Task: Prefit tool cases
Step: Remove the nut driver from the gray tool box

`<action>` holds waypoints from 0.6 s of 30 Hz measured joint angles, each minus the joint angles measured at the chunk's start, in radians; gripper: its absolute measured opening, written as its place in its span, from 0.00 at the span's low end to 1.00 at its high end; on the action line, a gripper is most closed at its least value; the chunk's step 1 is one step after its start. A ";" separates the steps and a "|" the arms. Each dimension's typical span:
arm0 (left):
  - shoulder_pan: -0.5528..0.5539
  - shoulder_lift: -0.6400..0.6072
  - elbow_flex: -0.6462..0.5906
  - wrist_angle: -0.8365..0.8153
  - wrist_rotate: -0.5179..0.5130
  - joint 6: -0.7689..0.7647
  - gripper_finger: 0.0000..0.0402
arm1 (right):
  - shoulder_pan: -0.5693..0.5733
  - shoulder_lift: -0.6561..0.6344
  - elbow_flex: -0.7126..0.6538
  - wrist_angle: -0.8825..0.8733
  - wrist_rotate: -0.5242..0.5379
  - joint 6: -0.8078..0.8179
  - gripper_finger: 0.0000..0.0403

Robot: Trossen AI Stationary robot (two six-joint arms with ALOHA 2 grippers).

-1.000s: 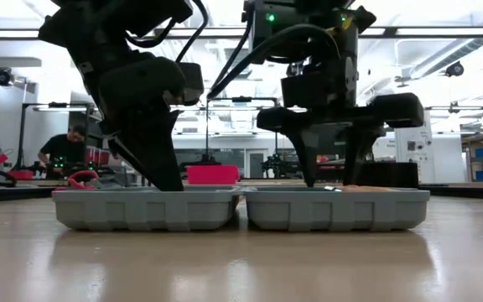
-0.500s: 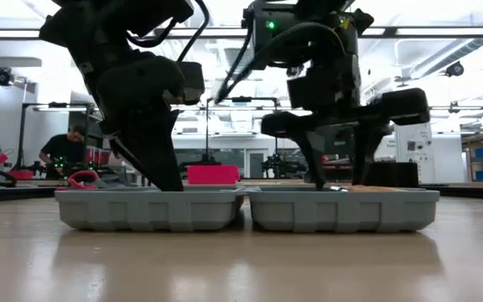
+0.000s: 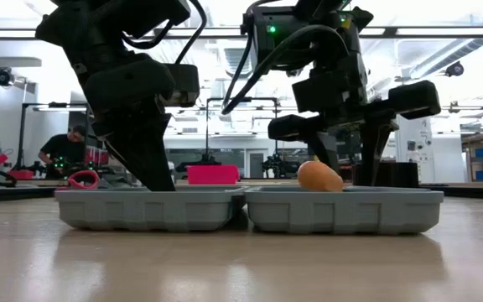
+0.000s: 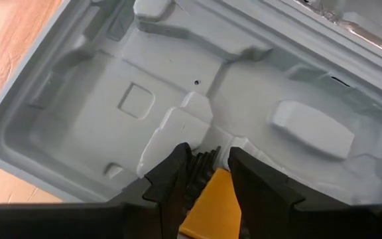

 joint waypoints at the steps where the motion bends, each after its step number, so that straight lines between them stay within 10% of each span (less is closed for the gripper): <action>1: 0.001 -0.001 0.000 -0.001 0.000 0.000 0.31 | 0.000 0.000 0.000 0.001 -0.009 0.002 0.38; 18: 0.002 -0.004 0.000 -0.004 -0.008 0.003 0.31 | 0.025 0.000 0.040 -0.066 -0.084 0.072 0.30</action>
